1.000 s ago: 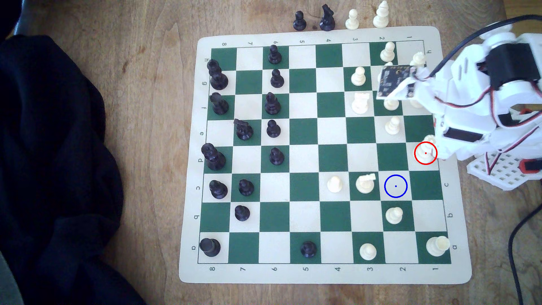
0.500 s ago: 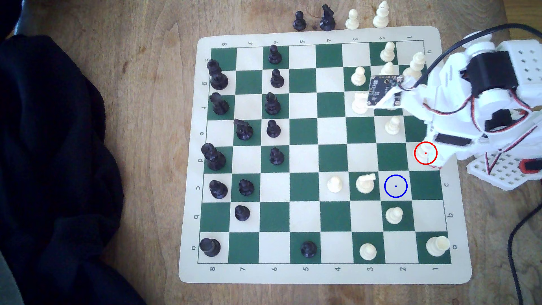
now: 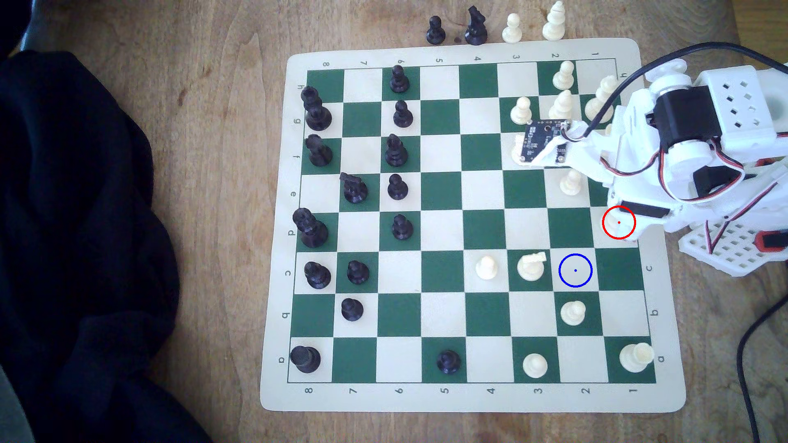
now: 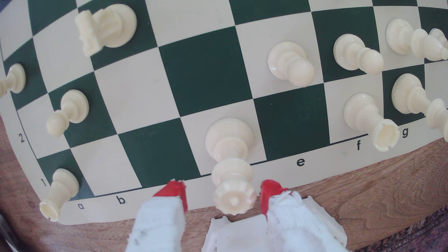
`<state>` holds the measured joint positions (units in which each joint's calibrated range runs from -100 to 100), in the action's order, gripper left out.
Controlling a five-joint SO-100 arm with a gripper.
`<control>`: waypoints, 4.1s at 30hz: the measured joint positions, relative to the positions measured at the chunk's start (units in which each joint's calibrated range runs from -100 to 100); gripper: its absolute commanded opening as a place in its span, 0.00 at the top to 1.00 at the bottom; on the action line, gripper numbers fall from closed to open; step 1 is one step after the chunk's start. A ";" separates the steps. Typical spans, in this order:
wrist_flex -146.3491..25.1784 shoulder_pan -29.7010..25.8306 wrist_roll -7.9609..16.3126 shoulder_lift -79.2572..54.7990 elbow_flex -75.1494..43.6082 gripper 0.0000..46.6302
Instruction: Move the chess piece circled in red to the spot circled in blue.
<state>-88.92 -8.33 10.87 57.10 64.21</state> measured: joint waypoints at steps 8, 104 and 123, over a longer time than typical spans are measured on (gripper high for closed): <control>0.56 -0.37 0.05 0.67 0.00 0.76; 6.69 -14.90 4.64 -24.63 -16.36 0.99; 8.53 -12.17 4.64 -24.38 -17.08 0.99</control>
<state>-80.40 -20.50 15.51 32.72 47.13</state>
